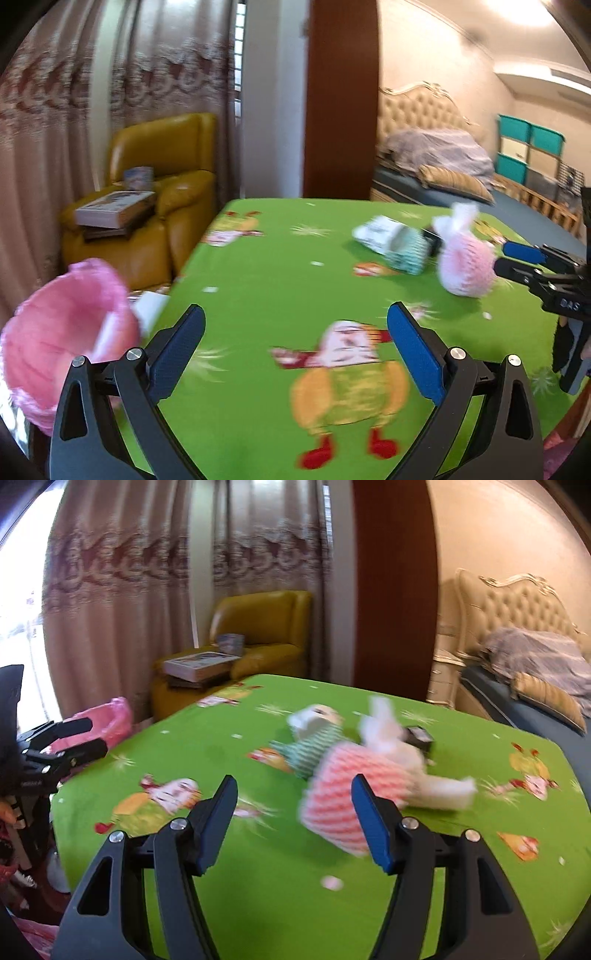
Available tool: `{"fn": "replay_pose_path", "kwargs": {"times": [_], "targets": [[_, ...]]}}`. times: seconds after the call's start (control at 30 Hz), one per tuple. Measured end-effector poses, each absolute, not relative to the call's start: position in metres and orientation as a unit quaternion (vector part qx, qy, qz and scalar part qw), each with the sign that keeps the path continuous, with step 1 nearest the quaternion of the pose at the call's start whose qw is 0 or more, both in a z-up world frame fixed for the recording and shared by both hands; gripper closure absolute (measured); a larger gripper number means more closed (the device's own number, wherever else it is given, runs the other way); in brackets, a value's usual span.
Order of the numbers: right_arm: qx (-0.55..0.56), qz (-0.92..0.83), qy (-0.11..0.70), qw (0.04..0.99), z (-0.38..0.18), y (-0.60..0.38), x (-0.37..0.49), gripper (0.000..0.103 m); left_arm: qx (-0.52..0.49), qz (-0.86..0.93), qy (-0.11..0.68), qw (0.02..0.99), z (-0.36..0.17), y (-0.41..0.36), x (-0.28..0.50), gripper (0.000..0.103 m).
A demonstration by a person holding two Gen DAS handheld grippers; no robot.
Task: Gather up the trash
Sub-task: 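Move both tools back over the table toward the fruit net, then grasp the pink foam fruit net with the left gripper while the right grasps a tissue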
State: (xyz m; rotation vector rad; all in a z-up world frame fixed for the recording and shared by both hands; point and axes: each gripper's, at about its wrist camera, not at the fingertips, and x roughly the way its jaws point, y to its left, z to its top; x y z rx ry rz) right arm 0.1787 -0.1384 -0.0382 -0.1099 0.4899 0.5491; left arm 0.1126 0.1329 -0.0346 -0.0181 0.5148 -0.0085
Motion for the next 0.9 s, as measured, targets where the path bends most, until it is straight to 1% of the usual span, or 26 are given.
{"fn": "replay_pose_path", "kwargs": {"times": [0.27, 0.43, 0.47, 0.63, 0.73, 0.8, 0.9], "targets": [[-0.035, 0.224, 0.238, 0.944, -0.033, -0.165, 0.210, 0.041, 0.008, -0.053, 0.273, 0.960, -0.046, 0.074, 0.142, 0.010], [-0.039, 0.195, 0.242, 0.950, -0.033, -0.173, 0.242, 0.042, 0.007, -0.054, 0.269, 0.962, -0.043, 0.062, 0.171, 0.010], [-0.040, 0.188, 0.243, 0.951, -0.033, -0.178, 0.248, 0.044, 0.005, -0.055, 0.269, 0.961, -0.042, 0.062, 0.177, 0.010], [-0.030, 0.166, 0.261, 0.950, -0.038, -0.205, 0.282, 0.047, -0.003, -0.052, 0.278, 0.959, -0.044, 0.060, 0.211, 0.010], [-0.045, 0.167, 0.284, 0.943, -0.048, -0.209, 0.300, 0.049, -0.005, -0.056, 0.292, 0.955, -0.052, 0.053, 0.233, 0.010], [-0.062, 0.179, 0.302, 0.934, -0.057, -0.205, 0.308, 0.052, -0.007, -0.058, 0.303, 0.951, -0.057, 0.049, 0.244, 0.010], [-0.060, 0.225, 0.308, 0.922, -0.059, -0.196, 0.305, 0.052, -0.009, -0.065, 0.316, 0.946, -0.062, 0.045, 0.254, 0.010]]}}
